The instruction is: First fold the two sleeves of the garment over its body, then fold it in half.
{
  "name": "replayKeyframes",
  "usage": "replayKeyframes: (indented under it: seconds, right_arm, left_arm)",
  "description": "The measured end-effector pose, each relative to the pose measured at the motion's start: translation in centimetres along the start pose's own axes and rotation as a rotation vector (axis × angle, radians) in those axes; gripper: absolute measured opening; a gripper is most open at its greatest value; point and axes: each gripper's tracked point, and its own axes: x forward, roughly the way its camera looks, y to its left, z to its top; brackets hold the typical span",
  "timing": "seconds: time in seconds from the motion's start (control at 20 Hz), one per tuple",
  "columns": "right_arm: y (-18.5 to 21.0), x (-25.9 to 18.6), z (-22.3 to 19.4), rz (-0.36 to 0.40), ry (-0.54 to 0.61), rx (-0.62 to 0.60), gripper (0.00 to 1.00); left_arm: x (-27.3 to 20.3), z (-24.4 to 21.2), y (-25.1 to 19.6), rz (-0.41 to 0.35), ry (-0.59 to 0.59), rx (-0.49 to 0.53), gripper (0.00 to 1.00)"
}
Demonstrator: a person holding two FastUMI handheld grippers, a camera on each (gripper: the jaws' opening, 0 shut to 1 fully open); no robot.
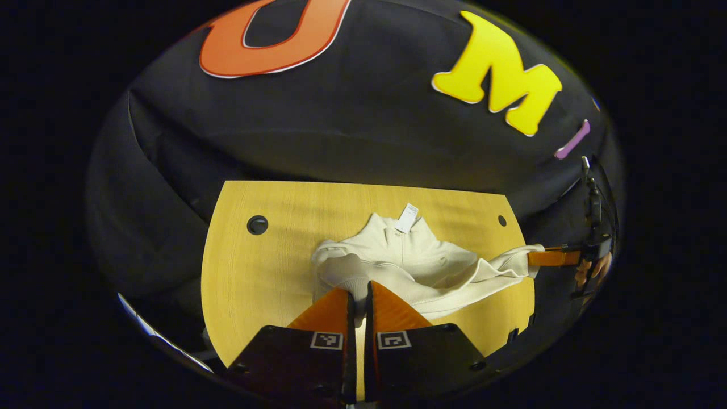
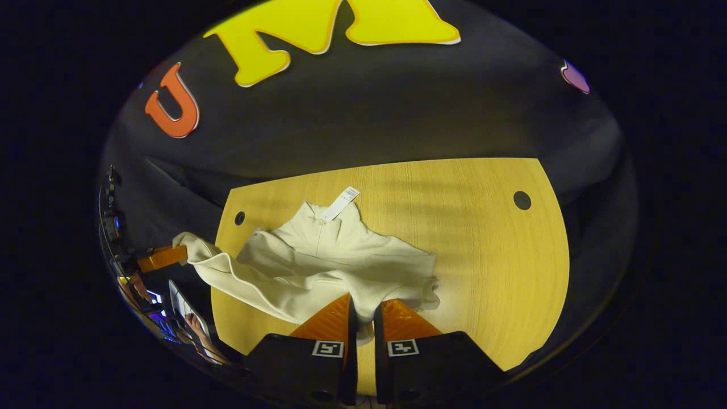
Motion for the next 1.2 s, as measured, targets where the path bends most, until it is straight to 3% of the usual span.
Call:
replayKeyframes:
  seconds: [0.35, 0.65, 0.85, 1.0, 1.05, 1.15, 1.2]
  right_arm:
    - [-1.5, 9.6, 1.7, -0.03, 0.011, 0.108, 0.13]
    - [-2.6, 15.8, 0.9, -0.111, 0.037, 0.077, 0.13]
    - [-2.7, 16.7, 1.3, -0.131, 0.025, 0.075, 0.13]
    - [-2.2, 15.7, 1.9, -0.126, -0.008, 0.047, 0.27]
    - [-2.1, 15.4, 2.0, -0.126, -0.017, 0.036, 0.27]
    - [-2.0, 14.5, 2.5, -0.137, -0.046, 0.021, 0.48]
    - [-2.3, 14.1, 3.1, -0.158, -0.063, 0.016, 0.63]
  left_arm:
    - [0.2, -1.6, -1.4, 0.05, 0.048, -0.152, 0.08]
    - [1.5, -2.8, -2.9, 0.134, 0.116, -0.067, 0.08]
    - [1.2, -3.1, -3.5, 0.157, 0.144, -0.034, 0.11]
    - [0.3, -3.2, -3.3, 0.223, 0.141, 0.004, 0.19]
    - [0.0, -3.0, -3.1, 0.235, 0.133, 0.013, 0.48]
    - [-0.5, -2.7, -3.4, 0.23, 0.113, 0.01, 0.91]
    - [-0.9, -2.7, -3.5, 0.23, 0.108, 0.005, 0.96]
